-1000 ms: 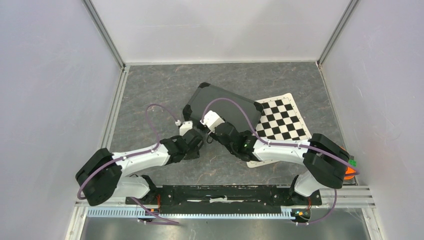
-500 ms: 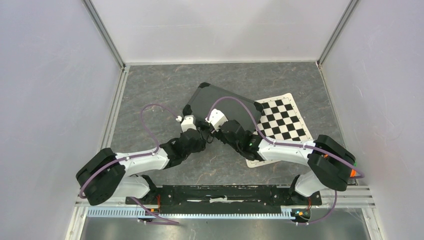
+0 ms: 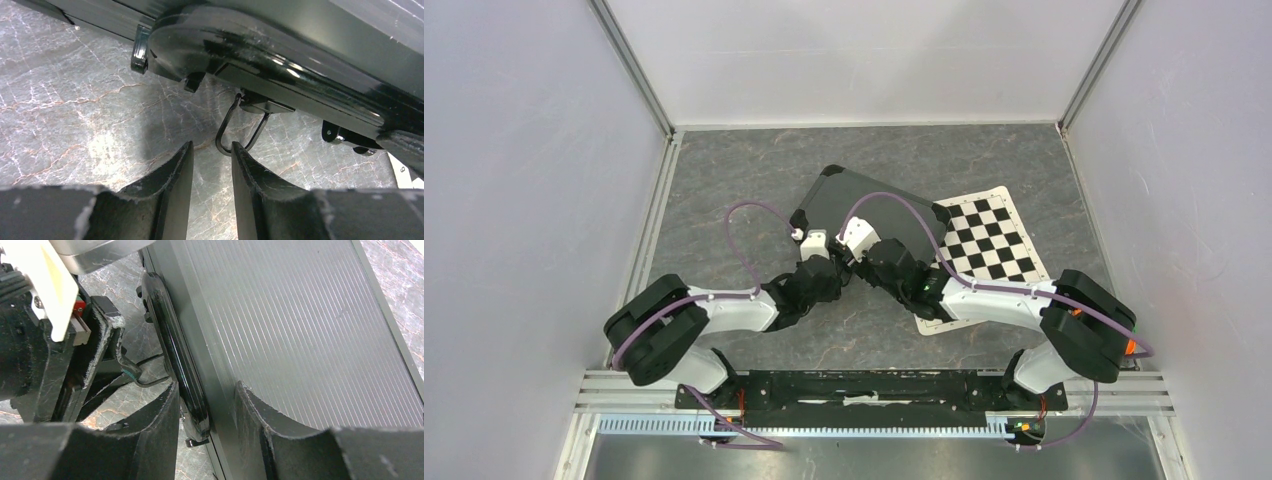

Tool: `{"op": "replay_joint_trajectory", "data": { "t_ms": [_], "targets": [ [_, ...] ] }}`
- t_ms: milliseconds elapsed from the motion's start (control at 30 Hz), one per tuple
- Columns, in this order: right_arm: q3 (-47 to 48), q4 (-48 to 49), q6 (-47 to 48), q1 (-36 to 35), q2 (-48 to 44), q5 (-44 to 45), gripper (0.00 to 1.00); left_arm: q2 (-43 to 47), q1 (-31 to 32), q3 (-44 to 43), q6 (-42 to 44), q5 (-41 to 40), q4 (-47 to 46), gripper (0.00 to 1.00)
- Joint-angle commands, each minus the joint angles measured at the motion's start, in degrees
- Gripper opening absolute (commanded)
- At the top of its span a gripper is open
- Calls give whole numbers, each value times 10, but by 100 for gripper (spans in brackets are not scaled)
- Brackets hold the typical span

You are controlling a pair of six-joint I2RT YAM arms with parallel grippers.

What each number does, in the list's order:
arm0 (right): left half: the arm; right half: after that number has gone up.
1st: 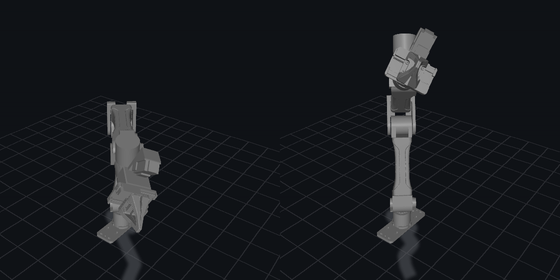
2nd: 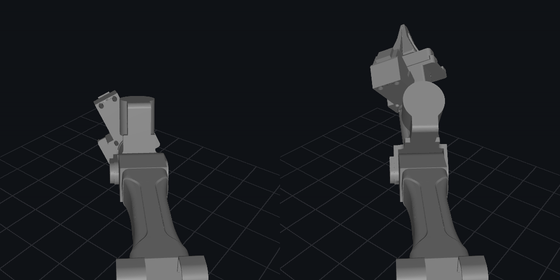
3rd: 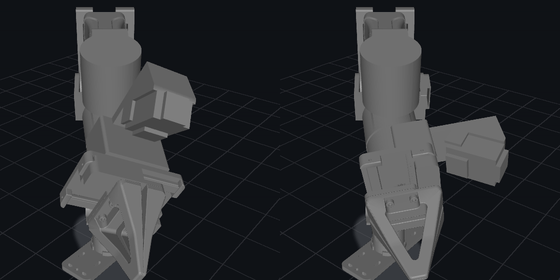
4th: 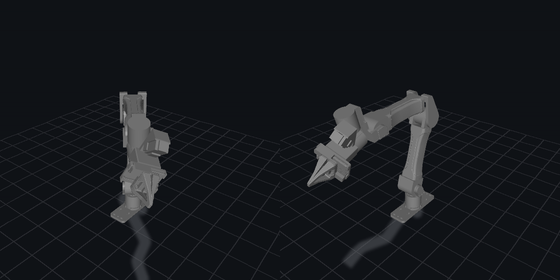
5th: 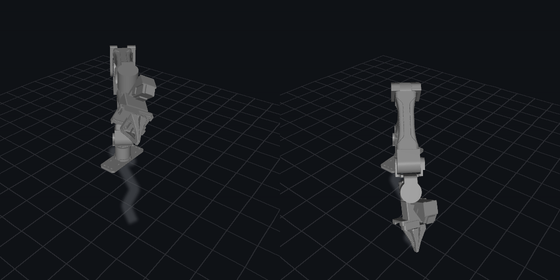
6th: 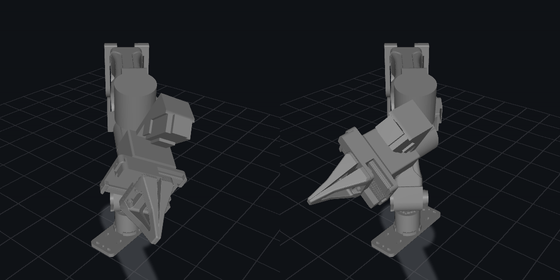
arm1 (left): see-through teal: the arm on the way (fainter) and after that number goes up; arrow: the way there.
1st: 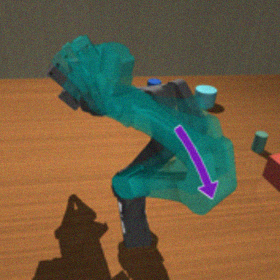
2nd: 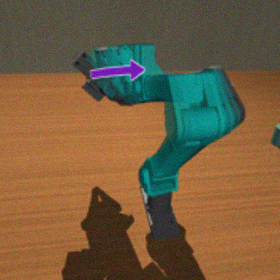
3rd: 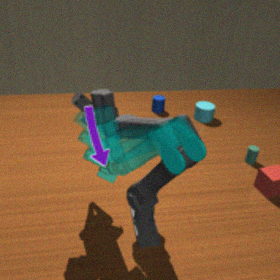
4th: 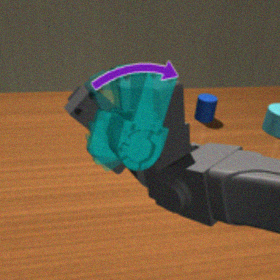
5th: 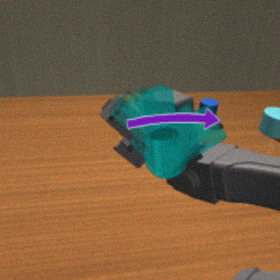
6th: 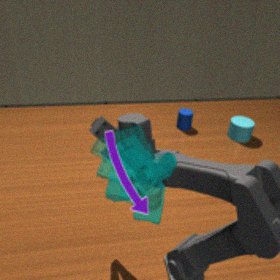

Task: Pack up texas hold em set

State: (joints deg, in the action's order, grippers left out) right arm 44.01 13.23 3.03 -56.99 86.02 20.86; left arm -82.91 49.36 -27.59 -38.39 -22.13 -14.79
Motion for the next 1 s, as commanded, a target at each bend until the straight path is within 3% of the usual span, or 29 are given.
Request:
{"op": "replay_joint_trajectory", "data": {
  "t_ms": [0,633,733,800,967],
  "targets": [
    [-38,-112,-26,28,38,20,5,-12,0,-11,36,-4,-67,41],
    [-48,-103,-26,32,30,12,5,-84,-14,27,43,22,-197,43],
    [-49,-102,-26,33,30,10,5,-94,-21,17,46,21,-180,42],
    [-50,-101,-27,33,29,8,5,-106,-21,-8,40,-4,-113,41],
    [-52,-99,-27,34,26,12,6,-125,-20,-27,21,-33,-61,32]
  ]
}}
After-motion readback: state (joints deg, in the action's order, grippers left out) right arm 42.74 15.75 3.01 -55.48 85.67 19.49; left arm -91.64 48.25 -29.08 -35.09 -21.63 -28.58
